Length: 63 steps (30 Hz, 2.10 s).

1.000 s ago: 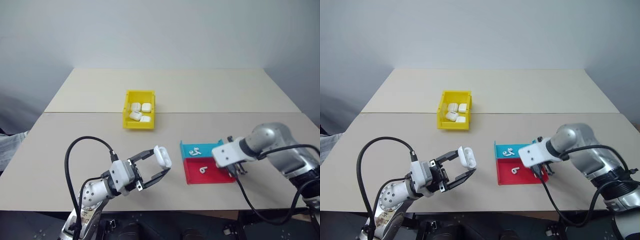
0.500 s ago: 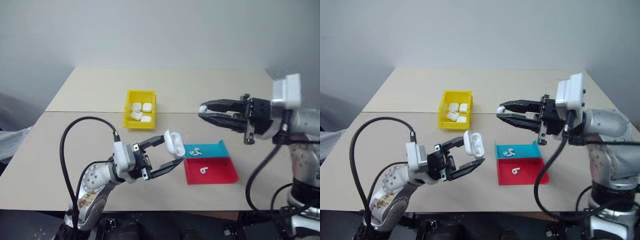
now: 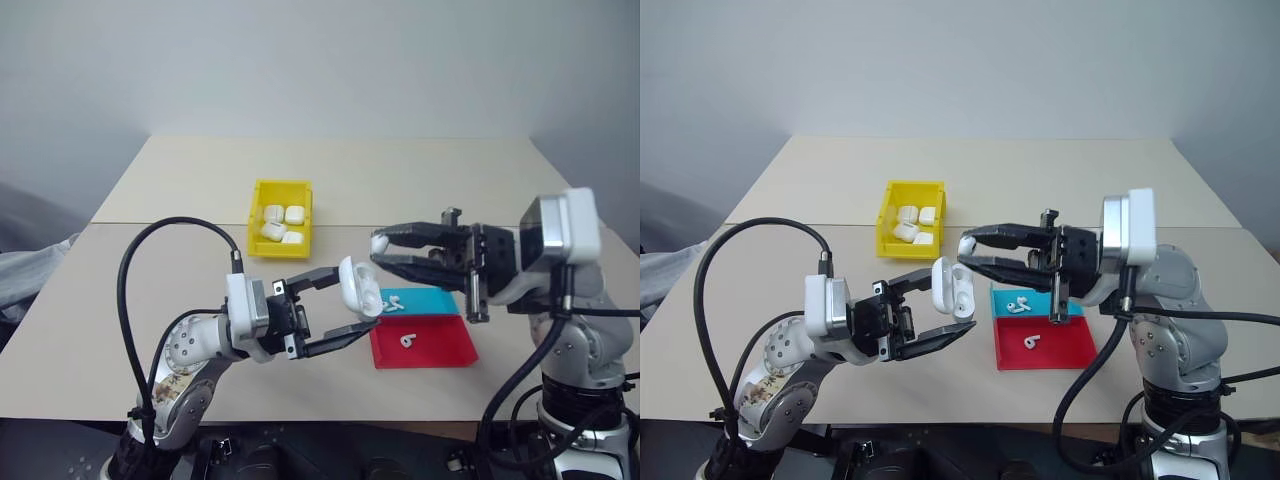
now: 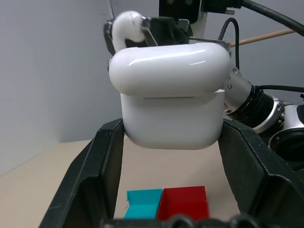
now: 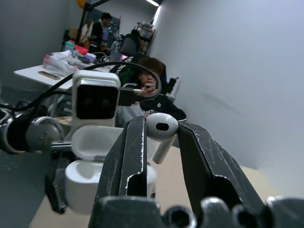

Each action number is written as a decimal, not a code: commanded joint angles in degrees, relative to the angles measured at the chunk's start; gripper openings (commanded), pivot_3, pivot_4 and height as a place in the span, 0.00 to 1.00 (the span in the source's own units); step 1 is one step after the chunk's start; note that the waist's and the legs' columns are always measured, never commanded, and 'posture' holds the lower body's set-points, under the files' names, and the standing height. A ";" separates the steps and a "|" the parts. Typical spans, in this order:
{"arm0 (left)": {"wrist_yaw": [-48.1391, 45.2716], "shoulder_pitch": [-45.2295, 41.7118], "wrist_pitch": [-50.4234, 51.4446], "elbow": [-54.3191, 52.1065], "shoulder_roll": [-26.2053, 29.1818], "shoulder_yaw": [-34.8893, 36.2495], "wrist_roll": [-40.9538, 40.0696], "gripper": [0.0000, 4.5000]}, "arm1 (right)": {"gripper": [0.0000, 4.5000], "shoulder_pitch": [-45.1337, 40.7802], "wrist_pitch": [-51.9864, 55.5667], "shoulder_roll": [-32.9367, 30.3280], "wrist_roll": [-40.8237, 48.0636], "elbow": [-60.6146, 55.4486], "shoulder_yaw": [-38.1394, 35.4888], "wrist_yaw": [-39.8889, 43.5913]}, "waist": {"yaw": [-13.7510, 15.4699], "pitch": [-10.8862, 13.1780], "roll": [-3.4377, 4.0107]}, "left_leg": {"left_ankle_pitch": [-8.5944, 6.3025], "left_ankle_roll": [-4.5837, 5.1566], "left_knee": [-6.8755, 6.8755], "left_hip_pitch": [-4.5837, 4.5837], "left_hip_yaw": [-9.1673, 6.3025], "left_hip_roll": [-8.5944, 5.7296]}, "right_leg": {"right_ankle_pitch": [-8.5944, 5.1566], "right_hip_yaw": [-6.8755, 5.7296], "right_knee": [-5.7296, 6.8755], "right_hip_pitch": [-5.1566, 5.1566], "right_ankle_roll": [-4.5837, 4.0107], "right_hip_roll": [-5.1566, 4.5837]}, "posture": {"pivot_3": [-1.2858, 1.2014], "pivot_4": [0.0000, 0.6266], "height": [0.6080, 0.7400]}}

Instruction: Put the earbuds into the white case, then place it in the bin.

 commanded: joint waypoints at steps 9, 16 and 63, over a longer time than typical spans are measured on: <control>0.72 0.55 -0.46 -2.26 -0.73 0.90 -0.37 0.61 | 0.27 0.51 -6.44 -1.16 -2.28 1.34 3.21 2.01 | -0.07 0.00 0.00 | 0.00 0.00 0.00 0.00 0.00 0.00 | 0.00 0.00 -0.02 0.00 0.00 0.01 | 0.52 0.24 1.00; 0.86 0.73 -0.43 -2.59 -0.74 0.71 -0.16 0.61 | 0.27 0.56 -8.96 -0.74 -3.97 2.33 5.26 2.00 | -0.07 0.00 0.00 | 0.00 0.00 -0.01 0.00 -0.01 0.01 | 0.00 0.00 -0.02 0.00 0.00 0.01 | 0.52 0.24 1.00; 6.14 16.62 -10.64 2.32 4.49 5.19 20.59 0.61 | 0.54 -31.01 -17.31 -12.92 -48.95 46.67 37.06 20.09 | -0.10 0.01 0.00 | -0.02 0.03 -0.30 -0.13 0.30 0.04 | -0.01 0.08 -0.24 -0.34 -0.03 -0.07 | 0.52 0.24 1.00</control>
